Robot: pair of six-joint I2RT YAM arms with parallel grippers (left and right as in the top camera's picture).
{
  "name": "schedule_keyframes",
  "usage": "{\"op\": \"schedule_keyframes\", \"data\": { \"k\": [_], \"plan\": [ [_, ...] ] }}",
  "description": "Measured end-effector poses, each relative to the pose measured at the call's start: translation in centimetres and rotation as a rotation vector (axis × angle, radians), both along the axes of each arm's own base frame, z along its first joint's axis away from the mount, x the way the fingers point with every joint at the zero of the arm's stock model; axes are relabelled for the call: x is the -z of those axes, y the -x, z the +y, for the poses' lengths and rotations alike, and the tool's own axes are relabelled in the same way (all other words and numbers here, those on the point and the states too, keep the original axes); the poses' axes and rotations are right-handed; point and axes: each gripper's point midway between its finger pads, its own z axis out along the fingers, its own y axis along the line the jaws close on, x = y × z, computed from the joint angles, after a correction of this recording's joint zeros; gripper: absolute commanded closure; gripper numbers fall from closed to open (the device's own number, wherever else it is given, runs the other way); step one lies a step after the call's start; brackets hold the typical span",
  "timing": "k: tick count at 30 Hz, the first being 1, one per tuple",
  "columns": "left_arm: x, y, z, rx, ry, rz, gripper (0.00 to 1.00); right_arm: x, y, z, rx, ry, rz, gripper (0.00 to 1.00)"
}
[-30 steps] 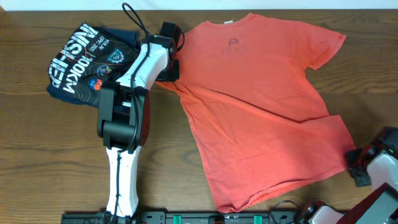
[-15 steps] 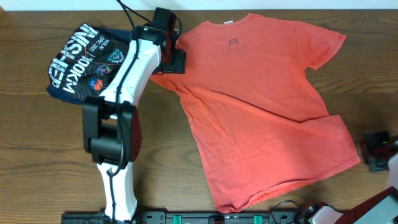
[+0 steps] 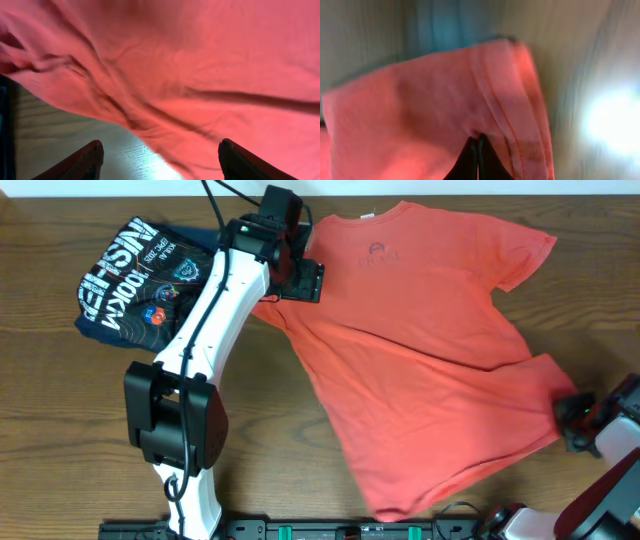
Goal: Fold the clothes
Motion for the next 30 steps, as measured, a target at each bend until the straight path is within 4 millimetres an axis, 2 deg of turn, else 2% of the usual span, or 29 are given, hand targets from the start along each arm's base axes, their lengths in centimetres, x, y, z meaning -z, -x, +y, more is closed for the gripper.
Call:
{"op": "schedule_keyframes", "data": {
  "k": [6, 10, 12, 14, 17, 19, 21, 22, 23, 27, 28, 30],
  "plan": [
    [0.3, 1.0, 0.3, 0.002, -0.014, 0.041, 0.24, -0.5, 1.2, -6.1, 0.181, 0.022, 0.002, 0.99],
    [0.4, 1.1, 0.3, 0.013, -0.016, 0.046, 0.2, -0.8, 2.7, -7.8, 0.251, -0.038, 0.061, 0.99],
    [0.4, 1.2, 0.1, 0.03, -0.018, 0.041, 0.2, -1.3, 2.9, -8.1, 0.257, -0.069, 0.091, 0.93],
    [0.3, 0.8, -0.2, 0.062, -0.017, 0.014, 0.19, -3.0, 1.9, -9.1, 0.219, -0.059, 0.071, 0.89],
    [0.5, 0.0, -1.0, 0.131, -0.022, -0.042, 0.21, -6.6, -0.9, -10.5, 0.123, -0.032, -0.033, 0.85],
    [1.1, 0.1, -1.3, 0.161, -0.031, -0.042, 0.31, -9.5, -3.0, -10.1, 0.041, -0.04, -0.145, 0.82],
    [2.2, 0.4, -1.4, 0.185, -0.043, -0.019, 0.42, -11.7, -4.1, -8.8, -0.029, -0.063, -0.233, 0.82],
    [3.0, 0.6, -1.4, 0.194, -0.051, -0.002, 0.51, -12.8, -4.5, -7.6, -0.067, -0.089, -0.275, 0.82],
    [4.0, 0.6, -1.4, 0.198, -0.058, 0.018, 0.61, -13.5, -4.6, -6.7, -0.091, -0.111, -0.296, 0.82],
    [8.8, 0.7, -1.0, 0.208, -0.102, 0.097, 0.89, -15.9, -4.9, -3.0, -0.2, -0.161, -0.349, 0.83],
    [10.2, 0.7, -0.8, 0.206, -0.113, 0.118, 0.94, -16.4, -5.0, -1.9, -0.233, -0.17, -0.355, 0.83],
    [12.5, 0.9, -0.4, 0.213, -0.138, 0.155, 0.94, -17.3, -5.4, -0.1, -0.297, -0.173, -0.368, 0.83]
  ]
}}
